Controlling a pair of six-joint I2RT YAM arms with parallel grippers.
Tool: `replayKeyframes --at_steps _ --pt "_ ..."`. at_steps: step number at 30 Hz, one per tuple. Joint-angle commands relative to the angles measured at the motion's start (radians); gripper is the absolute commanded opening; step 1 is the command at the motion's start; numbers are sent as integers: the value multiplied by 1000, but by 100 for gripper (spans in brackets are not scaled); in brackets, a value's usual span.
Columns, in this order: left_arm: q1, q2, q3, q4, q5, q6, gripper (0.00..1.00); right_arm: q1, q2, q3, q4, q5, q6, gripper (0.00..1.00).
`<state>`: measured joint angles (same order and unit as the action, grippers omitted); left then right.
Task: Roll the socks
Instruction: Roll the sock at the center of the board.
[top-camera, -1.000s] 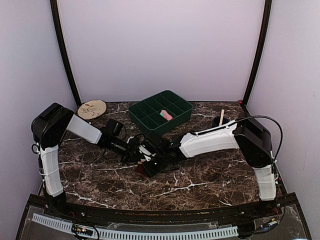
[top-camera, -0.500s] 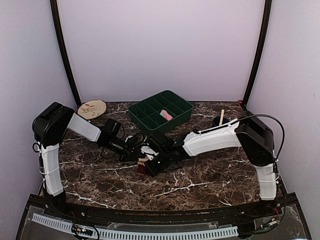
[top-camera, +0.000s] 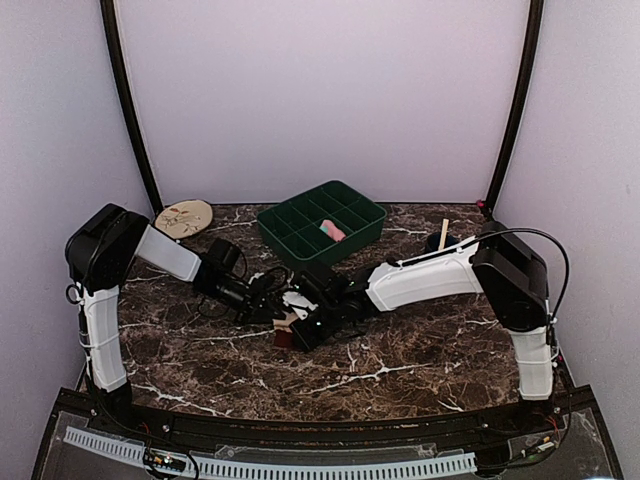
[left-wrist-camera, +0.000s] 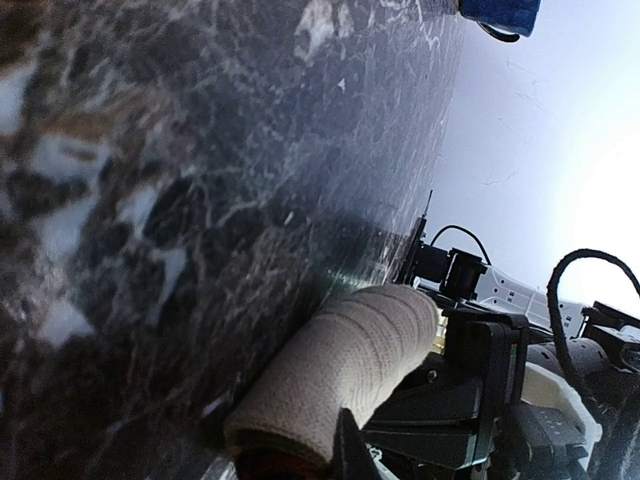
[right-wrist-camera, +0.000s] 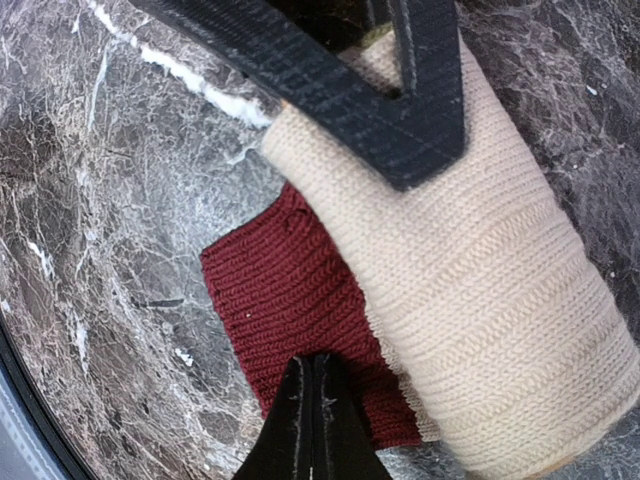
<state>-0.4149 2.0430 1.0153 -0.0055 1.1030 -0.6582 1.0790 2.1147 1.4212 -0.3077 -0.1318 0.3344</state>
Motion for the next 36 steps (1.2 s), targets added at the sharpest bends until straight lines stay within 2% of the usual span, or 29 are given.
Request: replayKeyframes --at_steps 1,6,13,17,27,36 --pt "18 7 14 -59 -52 76 0 -14 44 -39 -211 42 9 0" --pt "18 8 2 -98 -127 125 0 -14 29 -35 -207 44 20 0" --pt "19 5 -21 -91 -195 121 0 -14 2 -18 -202 39 26 18" --pt "18 -1 -24 -88 -221 114 0 -14 -18 -3 -197 27 30 23" --pt "16 -3 -44 -48 -238 64 0 -14 -100 30 -187 -41 66 27" --pt "0 -9 -46 -29 -267 36 0 -84 -259 -43 -113 -78 146 36"
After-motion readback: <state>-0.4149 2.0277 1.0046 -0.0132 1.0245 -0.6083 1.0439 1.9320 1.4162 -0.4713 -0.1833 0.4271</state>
